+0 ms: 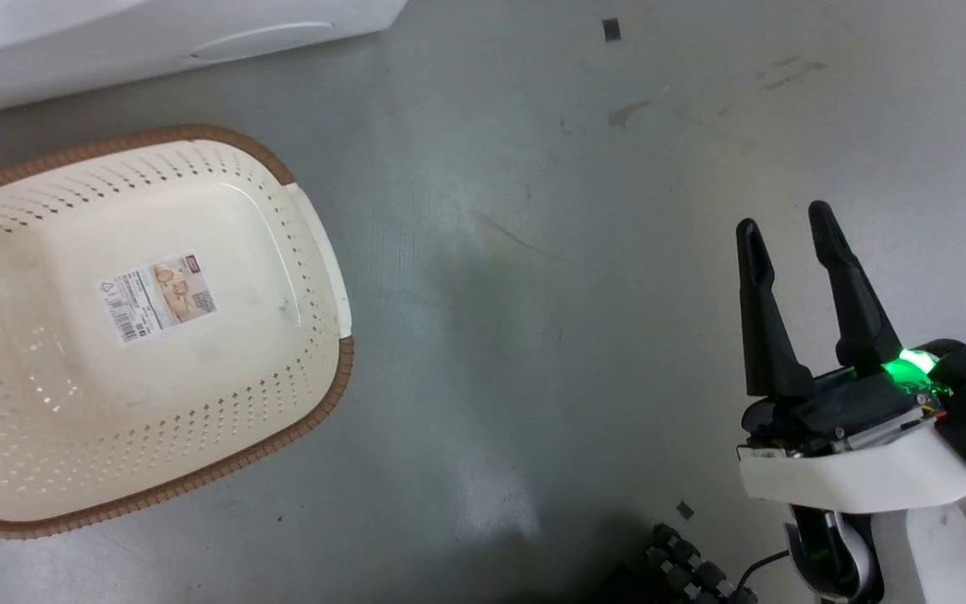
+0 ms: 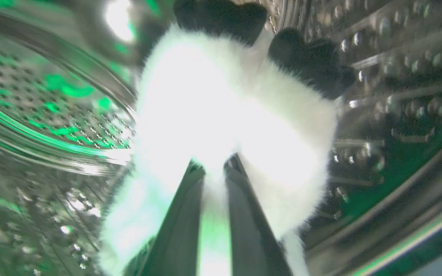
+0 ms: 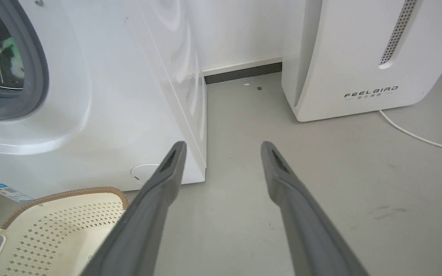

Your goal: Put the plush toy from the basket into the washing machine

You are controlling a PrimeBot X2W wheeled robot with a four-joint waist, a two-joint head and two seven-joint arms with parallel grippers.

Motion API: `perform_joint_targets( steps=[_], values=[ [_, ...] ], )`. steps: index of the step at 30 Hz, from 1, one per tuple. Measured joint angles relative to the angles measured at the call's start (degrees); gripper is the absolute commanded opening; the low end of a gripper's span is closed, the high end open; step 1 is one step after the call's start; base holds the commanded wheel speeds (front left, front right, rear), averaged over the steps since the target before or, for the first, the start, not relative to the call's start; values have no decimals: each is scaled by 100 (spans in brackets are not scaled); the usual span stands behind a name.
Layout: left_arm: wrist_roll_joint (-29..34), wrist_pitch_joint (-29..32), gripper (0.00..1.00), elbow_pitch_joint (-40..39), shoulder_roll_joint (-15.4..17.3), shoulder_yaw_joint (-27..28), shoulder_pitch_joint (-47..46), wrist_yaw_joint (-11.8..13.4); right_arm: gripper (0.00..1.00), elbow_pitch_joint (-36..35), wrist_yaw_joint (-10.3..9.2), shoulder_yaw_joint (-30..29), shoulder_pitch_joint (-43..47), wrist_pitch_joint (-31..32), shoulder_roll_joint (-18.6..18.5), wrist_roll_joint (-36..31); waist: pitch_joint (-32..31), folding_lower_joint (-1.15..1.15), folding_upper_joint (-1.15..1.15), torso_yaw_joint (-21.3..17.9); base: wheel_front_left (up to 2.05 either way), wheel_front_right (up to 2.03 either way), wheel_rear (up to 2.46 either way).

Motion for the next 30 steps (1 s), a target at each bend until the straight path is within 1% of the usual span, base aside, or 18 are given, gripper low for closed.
perform_joint_targets(
  steps=[4, 6, 9, 13, 16, 17, 18, 21, 23, 30],
  values=[
    [-531, 482, 0, 495, 27, -726, -189, 0, 100, 0, 0, 30, -49, -1, 1, 32, 119, 0, 0, -62, 0, 0, 0],
    [-886, 742, 0, 599, 102, -1169, -235, 0, 100, 0, 0, 33, -58, 0, 0, 47, 149, 0, 0, -72, 0, 0, 0],
    [-1443, 1066, 0, 646, 278, -1655, -298, -8, 100, 0, 0, 34, -71, 0, 0, 47, 176, 0, 0, -74, 0, 0, 0],
    [-1914, 1118, 0, 628, 506, -2069, -408, -8, 100, 21, 0, 27, -80, 0, 1, 47, 186, -1, 0, -55, 0, 0, 0],
    [-2007, 836, 0, 727, 560, -2164, -432, -8, 100, 60, 0, 4, -90, 0, 1, 46, 149, -1, 0, -19, 0, 0, 0],
    [-2041, 730, 40, 818, 554, -2160, -434, -8, 100, 62, 0, -25, -97, 0, 1, 41, 124, -1, 0, -5, 0, 0, 0],
    [-2056, 623, 100, 912, 538, -2156, -430, -4, 100, 63, 0, -57, -105, 0, 1, 27, 88, -1, 0, 9, 0, 0, 0],
    [-2141, 243, 100, 1167, 453, -2135, -347, 4, 100, 102, 0, -136, -105, 0, 1, -34, -77, -1, 0, 64, 0, 0, 0],
    [-2221, -70, 100, 1315, 323, -2094, -193, 32, 100, 137, 0, -212, -104, 0, 1, -107, -219, -1, 0, 113, 0, 0, 0],
    [-2604, -1356, 100, 1693, -194, -1939, 914, 205, 100, 368, 0, -436, -12, -1, 0, -439, -973, -1, 0, 318, 0, 0, 0]
  ],
)
